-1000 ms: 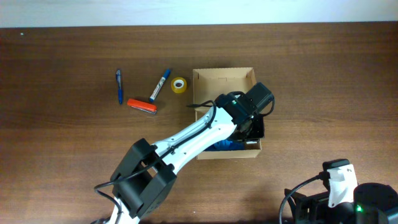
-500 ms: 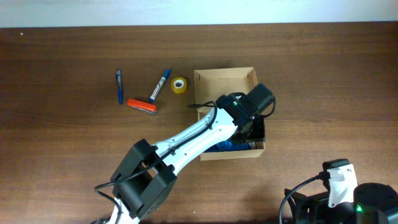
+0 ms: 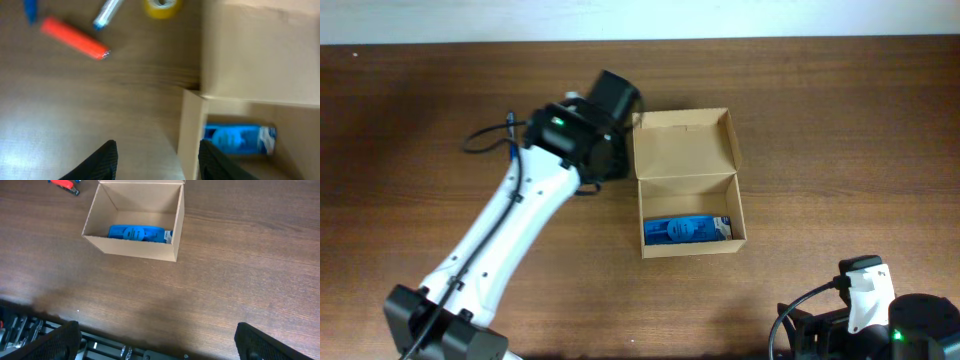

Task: Pack container
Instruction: 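Open the left gripper and move it to the red stapler, then grasp the red stapler, carry it over the box and lower it, then release the stapler and move the left gripper to the yellow tape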

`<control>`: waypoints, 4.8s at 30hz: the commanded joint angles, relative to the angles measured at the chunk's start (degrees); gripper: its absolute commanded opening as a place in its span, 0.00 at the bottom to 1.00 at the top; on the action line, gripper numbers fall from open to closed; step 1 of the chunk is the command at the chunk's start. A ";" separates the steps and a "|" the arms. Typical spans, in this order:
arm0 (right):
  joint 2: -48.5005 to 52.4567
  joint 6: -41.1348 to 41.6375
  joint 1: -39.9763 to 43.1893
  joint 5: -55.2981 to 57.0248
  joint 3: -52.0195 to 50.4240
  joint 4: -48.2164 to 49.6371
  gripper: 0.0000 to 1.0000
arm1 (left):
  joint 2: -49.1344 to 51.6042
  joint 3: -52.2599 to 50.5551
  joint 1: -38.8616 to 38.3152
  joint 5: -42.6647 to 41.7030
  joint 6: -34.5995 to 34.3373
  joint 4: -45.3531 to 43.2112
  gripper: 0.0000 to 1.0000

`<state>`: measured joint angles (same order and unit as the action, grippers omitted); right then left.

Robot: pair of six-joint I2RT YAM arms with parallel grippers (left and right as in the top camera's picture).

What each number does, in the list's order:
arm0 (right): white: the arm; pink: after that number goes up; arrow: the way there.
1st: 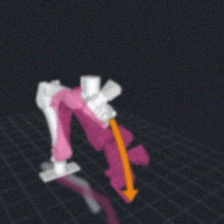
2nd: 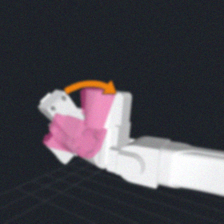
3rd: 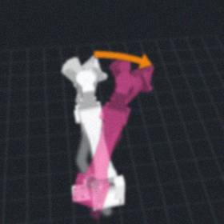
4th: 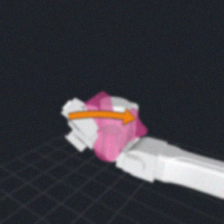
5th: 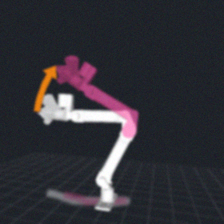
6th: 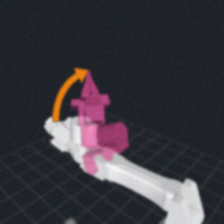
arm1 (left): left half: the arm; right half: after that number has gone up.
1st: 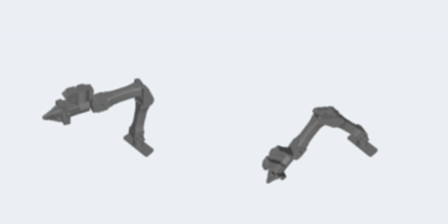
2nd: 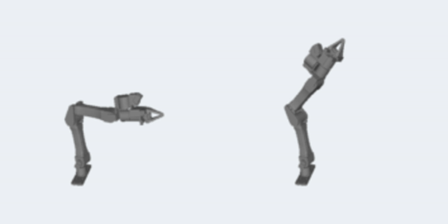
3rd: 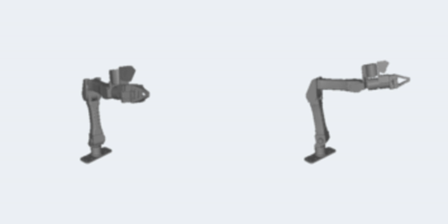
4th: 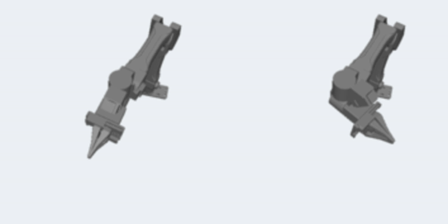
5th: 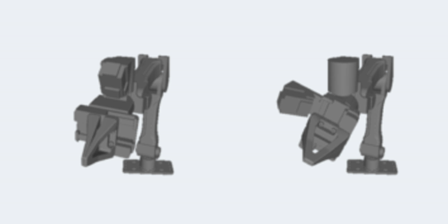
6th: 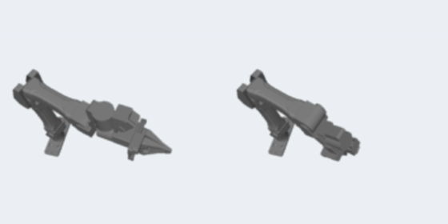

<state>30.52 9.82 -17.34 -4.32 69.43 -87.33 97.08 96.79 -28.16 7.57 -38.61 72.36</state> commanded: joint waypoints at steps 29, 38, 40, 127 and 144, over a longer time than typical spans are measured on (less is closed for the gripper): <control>-0.22 -0.61 0.11 0.50 0.61 0.15 0.99 | 31.93 -0.24 21.20 -9.79 -25.22 -12.39 0.64; -0.22 -0.61 0.11 0.50 0.61 0.15 0.99 | 32.52 -0.24 21.20 -9.77 -25.22 -12.39 0.24; -0.22 -0.61 0.11 0.50 0.61 0.15 0.99 | 32.50 -0.22 21.20 -9.77 -25.20 -12.39 0.16; -0.22 -0.61 0.11 0.50 0.61 0.15 0.99 | 13.11 4.66 -16.94 2.75 75.67 -8.44 0.58; -0.22 -0.61 0.11 0.50 0.61 0.15 0.99 | 8.70 4.61 6.21 -0.74 29.88 -9.42 0.58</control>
<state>30.52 9.82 -17.34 -4.32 69.43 -87.33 103.24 100.53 -23.90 9.63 0.91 63.86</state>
